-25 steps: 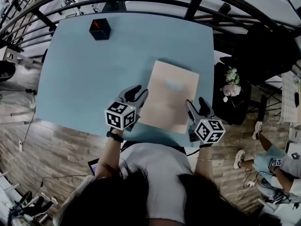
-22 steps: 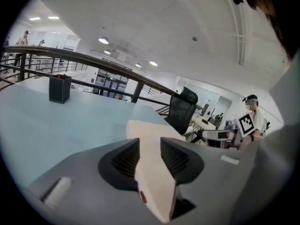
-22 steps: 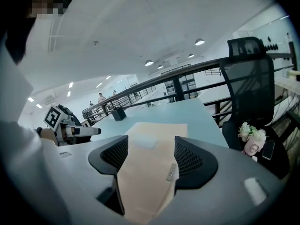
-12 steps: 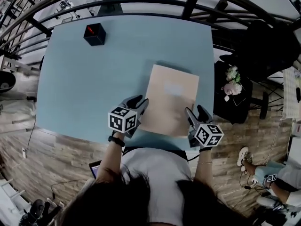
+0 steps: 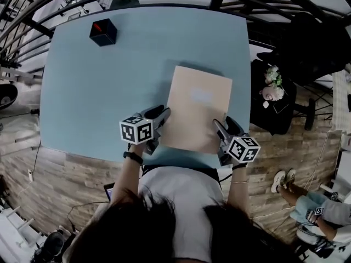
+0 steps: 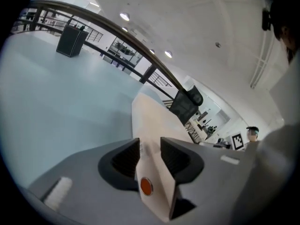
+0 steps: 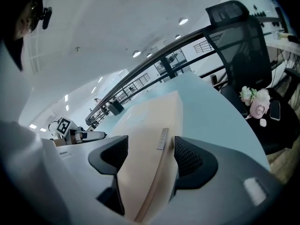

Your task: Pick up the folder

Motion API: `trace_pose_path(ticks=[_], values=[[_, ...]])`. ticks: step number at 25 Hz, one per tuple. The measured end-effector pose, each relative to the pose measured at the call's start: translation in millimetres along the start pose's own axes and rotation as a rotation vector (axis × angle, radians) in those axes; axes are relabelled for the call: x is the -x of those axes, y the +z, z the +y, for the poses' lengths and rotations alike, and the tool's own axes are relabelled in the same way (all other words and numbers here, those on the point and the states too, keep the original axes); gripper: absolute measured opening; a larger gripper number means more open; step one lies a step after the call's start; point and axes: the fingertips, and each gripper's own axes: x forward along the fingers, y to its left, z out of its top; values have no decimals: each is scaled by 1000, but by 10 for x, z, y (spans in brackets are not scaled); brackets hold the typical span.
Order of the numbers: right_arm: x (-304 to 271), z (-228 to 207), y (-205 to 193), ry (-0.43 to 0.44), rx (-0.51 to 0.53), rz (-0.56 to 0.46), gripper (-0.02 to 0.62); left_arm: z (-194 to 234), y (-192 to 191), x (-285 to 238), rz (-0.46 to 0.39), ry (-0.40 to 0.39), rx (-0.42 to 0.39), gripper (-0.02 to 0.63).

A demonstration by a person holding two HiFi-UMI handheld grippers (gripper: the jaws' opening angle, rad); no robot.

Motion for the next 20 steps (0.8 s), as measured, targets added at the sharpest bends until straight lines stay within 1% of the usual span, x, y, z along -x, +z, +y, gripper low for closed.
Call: trace_pose_path(ticks=[4,8,10,13,15,17,20], values=[[-24,-28,-41,14,-45,6,284,17,0,-24,-3,-35,51,146],[-43,-120,-80,12,-79,26,284,1,-7,-67,-16,-102,130,146],[-64,-148,-87,17,-101,33,284,11,-10,-79,-13,-122,147,147],[-102,-173,-96,27,-133,39,284,67,-30,-85,1,-130,161,153],[-112,-203,-104,31,-153,44,284,102,-52,-88,5,-123,178,182],[-128,-227,-110,41,-180,55,288,116,-58,-90,6,-117,183,181],[-163,-265,-166,70,-236,85,313,140,-65,-83,6,-114,176,181]])
